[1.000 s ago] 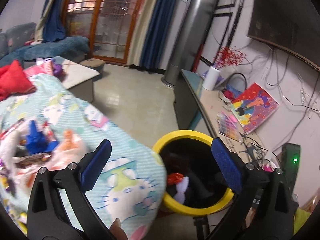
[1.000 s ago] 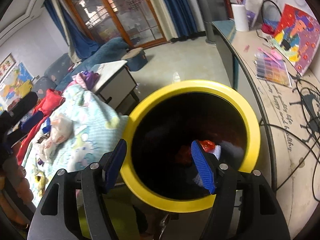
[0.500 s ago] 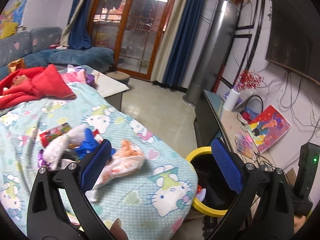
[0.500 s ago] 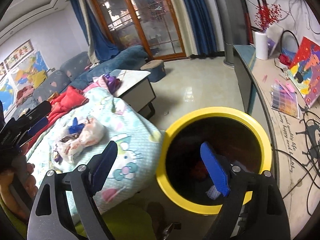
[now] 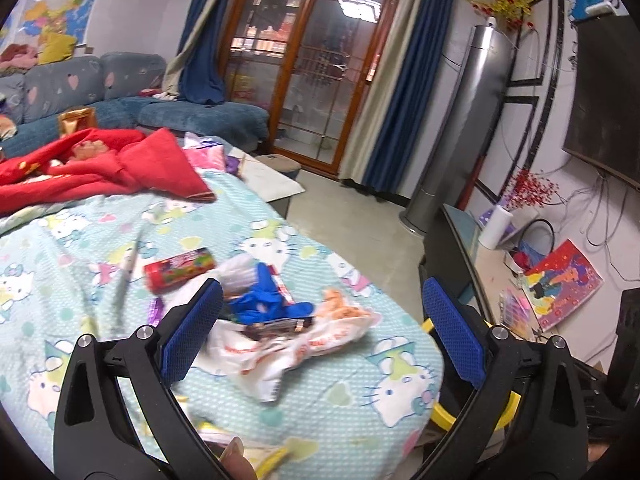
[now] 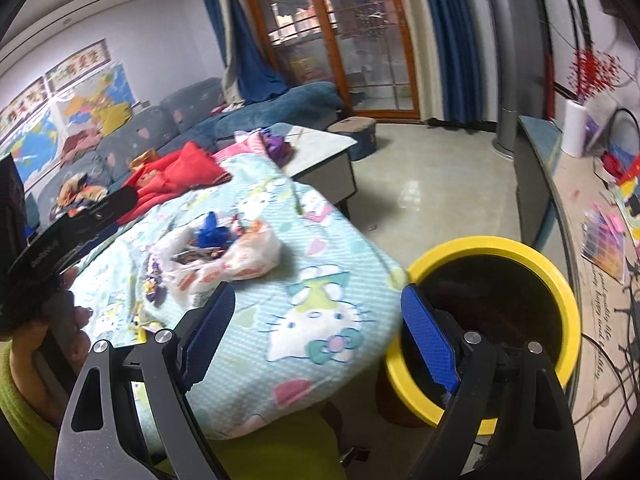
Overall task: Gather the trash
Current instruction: 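Move both open tools back over the trash on the bedspread, then grasp the white plastic bag with the right tool while the left tool grasps the white rope-like net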
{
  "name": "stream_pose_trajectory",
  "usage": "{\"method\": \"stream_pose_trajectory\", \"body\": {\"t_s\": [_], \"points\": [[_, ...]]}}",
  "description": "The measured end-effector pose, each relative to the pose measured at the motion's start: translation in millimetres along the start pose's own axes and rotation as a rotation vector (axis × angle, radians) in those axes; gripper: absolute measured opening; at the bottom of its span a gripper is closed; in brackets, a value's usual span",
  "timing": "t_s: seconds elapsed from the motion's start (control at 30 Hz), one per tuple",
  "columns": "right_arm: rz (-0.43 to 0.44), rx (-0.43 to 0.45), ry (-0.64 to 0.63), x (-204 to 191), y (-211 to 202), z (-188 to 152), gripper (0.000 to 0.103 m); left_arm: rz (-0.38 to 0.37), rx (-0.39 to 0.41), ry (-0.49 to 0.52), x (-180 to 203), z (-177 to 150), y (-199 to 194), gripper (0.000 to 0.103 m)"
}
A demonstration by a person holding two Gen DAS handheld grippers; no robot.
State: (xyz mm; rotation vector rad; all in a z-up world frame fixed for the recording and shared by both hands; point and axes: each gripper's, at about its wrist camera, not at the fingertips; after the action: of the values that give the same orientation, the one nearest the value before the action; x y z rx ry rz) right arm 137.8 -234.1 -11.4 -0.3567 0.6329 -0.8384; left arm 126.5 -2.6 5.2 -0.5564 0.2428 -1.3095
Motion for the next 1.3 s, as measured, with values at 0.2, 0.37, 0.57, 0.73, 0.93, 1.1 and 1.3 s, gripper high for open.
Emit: {"method": "stream_pose_trajectory", "body": {"t_s": [0.2, 0.37, 0.57, 0.73, 0.93, 1.1, 1.3], "points": [[0.051, -0.029, -0.019, -23, 28, 7, 0.082, 0.056, -0.02, -0.034, -32, -2, 9, 0.092], [0.072, -0.053, -0.017, -33, 56, 16, 0.082, 0.101, -0.05, -0.043, -58, -7, 22, 0.092], [0.074, -0.078, -0.002, -35, 91, 24, 0.082, 0.129, -0.098, -0.043, -80, -13, 42, 0.091], [0.064, -0.097, 0.028, -30, 119, 30, 0.082, 0.125, -0.125, -0.001, -82, -12, 59, 0.08], [0.058, -0.114, 0.064, -21, 149, 36, 0.081, 0.101, -0.174, 0.056, -74, -7, 84, 0.067], [0.066, -0.151, 0.119, -11, 169, 31, 0.064, 0.085, -0.227, 0.087, -67, -10, 99, 0.048], [0.097, -0.173, 0.116, -7, 170, 23, 0.03, 0.069, -0.256, 0.08, -67, -18, 105, 0.013]]}}
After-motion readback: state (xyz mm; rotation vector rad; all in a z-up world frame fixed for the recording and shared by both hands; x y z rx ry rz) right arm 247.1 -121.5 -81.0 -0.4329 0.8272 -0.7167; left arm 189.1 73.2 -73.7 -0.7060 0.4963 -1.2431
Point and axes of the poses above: each gripper's, at about its wrist camera, not at the fingertips, and y roughly the way its jaws point, x to its right, z to its top, and after that the axes turned 15 degrees about z, right-handed
